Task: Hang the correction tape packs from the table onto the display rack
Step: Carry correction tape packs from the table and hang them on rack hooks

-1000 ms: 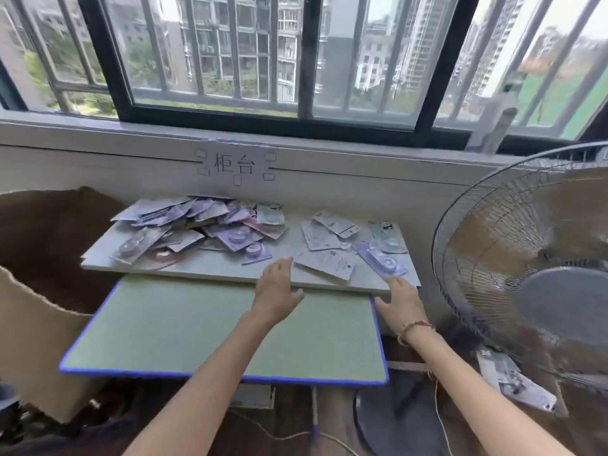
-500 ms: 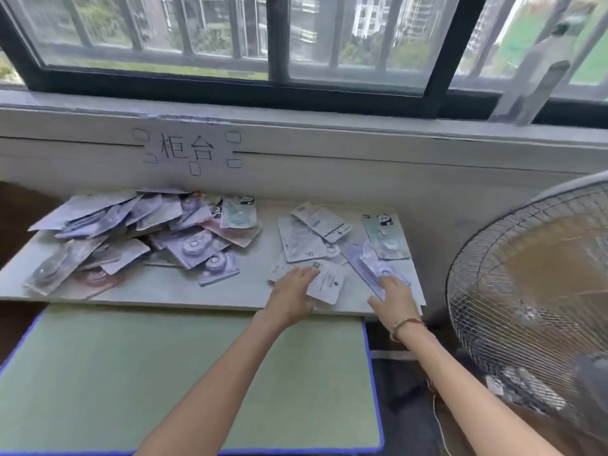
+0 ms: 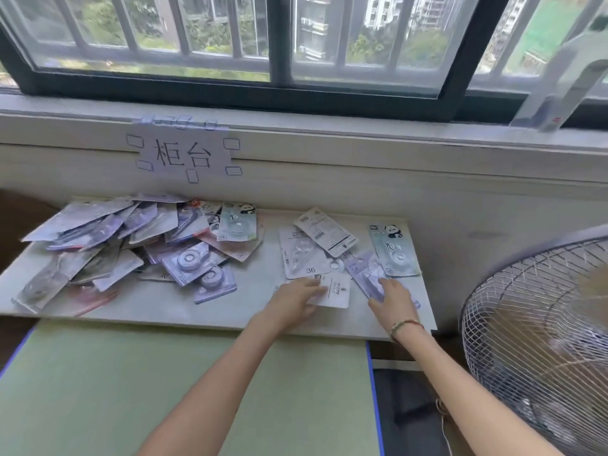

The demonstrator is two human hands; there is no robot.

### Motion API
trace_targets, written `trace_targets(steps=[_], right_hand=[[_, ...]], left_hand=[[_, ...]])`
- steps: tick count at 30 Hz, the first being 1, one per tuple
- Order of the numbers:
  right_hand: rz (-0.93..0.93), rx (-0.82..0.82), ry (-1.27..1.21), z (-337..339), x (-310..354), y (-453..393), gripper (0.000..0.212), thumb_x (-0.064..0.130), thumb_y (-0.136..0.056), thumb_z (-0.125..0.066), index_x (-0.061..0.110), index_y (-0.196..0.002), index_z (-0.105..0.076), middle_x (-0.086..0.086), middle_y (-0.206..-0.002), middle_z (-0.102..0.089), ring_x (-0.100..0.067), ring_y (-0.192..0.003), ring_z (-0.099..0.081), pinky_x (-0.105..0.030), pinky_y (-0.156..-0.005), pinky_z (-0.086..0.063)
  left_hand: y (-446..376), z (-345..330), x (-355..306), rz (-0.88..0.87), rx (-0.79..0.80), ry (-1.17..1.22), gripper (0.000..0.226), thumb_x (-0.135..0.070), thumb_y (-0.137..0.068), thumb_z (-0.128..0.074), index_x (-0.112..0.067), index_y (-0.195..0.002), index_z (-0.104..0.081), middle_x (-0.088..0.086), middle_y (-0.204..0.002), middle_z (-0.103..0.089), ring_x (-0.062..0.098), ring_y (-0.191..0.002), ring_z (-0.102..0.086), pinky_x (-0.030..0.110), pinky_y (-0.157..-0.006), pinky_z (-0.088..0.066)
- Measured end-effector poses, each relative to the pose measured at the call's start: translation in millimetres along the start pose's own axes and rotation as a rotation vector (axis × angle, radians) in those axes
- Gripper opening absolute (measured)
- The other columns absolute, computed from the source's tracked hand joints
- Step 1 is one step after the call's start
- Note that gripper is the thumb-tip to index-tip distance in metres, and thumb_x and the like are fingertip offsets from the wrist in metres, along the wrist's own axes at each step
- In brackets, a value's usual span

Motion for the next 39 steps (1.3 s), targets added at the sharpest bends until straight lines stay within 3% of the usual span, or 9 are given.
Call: trace_targets(steps=[4,10,13,20,25,27,30,34,39], right_hand=[[0.030,-0.010,0.006,0.8,22.4,-8.1,0.050,0.020,-0.090,-0.054,0.007,-0.137,-0.044,-0.012,-0.139,-0.044,-0.028,-0.129,-0.039,-0.035,-0.103,-0.035],[0.120,0.017,0.024,-12.4,62.0,-20.0,0.052,0.020,-0.090,-0.055,0.008,-0.139,-0.041,-0.012,-0.143,-0.040,-0.028,-0.131,-0.036,-0.035,-0.104,-0.034],[0.148,0.039,0.038,-20.2,77.3,-27.2,0.054,0.018,-0.089,-0.055,0.009,-0.139,-0.040,-0.011,-0.143,-0.040,-0.027,-0.133,-0.035,-0.038,-0.104,-0.036],[0.420,0.073,0.341,-47.9,117.9,-34.5,0.060,0.015,-0.094,-0.044,0.006,-0.148,-0.019,-0.007,-0.155,-0.020,-0.023,-0.141,-0.021,-0.035,-0.115,-0.021],[0.451,0.112,0.488,-67.0,115.9,-28.4,0.064,0.013,-0.095,-0.041,0.010,-0.151,-0.010,-0.002,-0.160,-0.008,-0.020,-0.147,-0.006,-0.039,-0.119,-0.005],[0.462,0.071,0.493,-68.8,108.3,-20.9,0.062,0.011,-0.091,-0.047,0.007,-0.148,-0.023,-0.006,-0.157,-0.021,-0.024,-0.145,-0.018,-0.041,-0.118,-0.007],[0.534,-0.180,0.422,-61.8,97.5,-11.6,0.029,0.017,-0.076,-0.056,0.007,-0.102,-0.065,-0.010,-0.110,-0.065,-0.031,-0.107,-0.059,-0.049,-0.103,-0.038],[0.434,-0.288,0.327,-45.8,98.0,-12.5,0.039,0.042,-0.080,-0.043,0.012,-0.063,-0.061,-0.004,-0.068,-0.061,-0.026,-0.073,-0.059,-0.040,-0.082,-0.044],[0.253,-0.087,0.349,-50.8,106.8,-29.7,0.062,0.064,-0.085,-0.050,0.010,-0.116,-0.054,-0.007,-0.119,-0.052,-0.025,-0.116,-0.045,-0.034,-0.102,-0.033]], left_hand=[[2.6,30.8,13.9,0.053,-0.072,0.233,0.030,-0.020,-0.097,-0.054,-0.017,-0.124,-0.065,0.000,-0.128,-0.064,0.017,-0.119,-0.057,0.023,-0.096,-0.039],[14.6,71.2,39.5,0.111,-0.295,0.410,0.022,-0.007,-0.093,-0.054,-0.009,-0.106,-0.072,0.009,-0.100,-0.072,0.023,-0.095,-0.064,0.030,-0.081,-0.046],[20.6,88.7,59.1,0.219,-0.473,0.439,0.022,-0.002,-0.091,-0.054,-0.002,-0.108,-0.068,0.018,-0.096,-0.070,0.025,-0.083,-0.061,0.020,-0.066,-0.041],[26.3,70.8,108.5,0.480,-0.423,0.357,0.068,-0.005,-0.091,-0.052,-0.010,-0.151,-0.021,0.017,-0.149,-0.036,0.033,-0.131,-0.041,0.036,-0.101,-0.035],[25.4,44.0,108.7,0.536,-0.227,0.071,0.085,-0.049,-0.090,-0.057,-0.013,-0.152,-0.013,0.019,-0.147,-0.027,0.035,-0.134,-0.032,0.043,-0.108,-0.030],[25.7,37.1,107.6,0.565,-0.148,-0.039,0.096,-0.064,-0.084,-0.056,-0.014,-0.152,-0.012,0.021,-0.147,-0.026,0.035,-0.136,-0.029,0.043,-0.110,-0.028],[23.9,30.5,104.9,0.580,-0.086,-0.100,0.113,-0.075,-0.077,-0.055,-0.010,-0.153,-0.004,0.023,-0.151,-0.021,0.035,-0.141,-0.021,0.044,-0.113,-0.022],[17.9,25.4,101.2,0.628,-0.060,-0.140,0.122,-0.076,-0.072,-0.059,-0.007,-0.153,0.002,0.024,-0.154,-0.015,0.035,-0.145,-0.013,0.045,-0.115,-0.017],[14.6,22.1,95.8,0.674,-0.081,-0.103,0.120,-0.073,-0.075,-0.058,-0.005,-0.152,0.004,0.029,-0.156,-0.007,0.038,-0.146,-0.010,0.046,-0.116,-0.015]])
Point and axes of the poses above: each hand's wrist, its own y-axis away from the middle knuckle, its own z-axis out of the back of the hand, x = y × z, the point moved 5 cm from there along -y, towards the middle knuckle
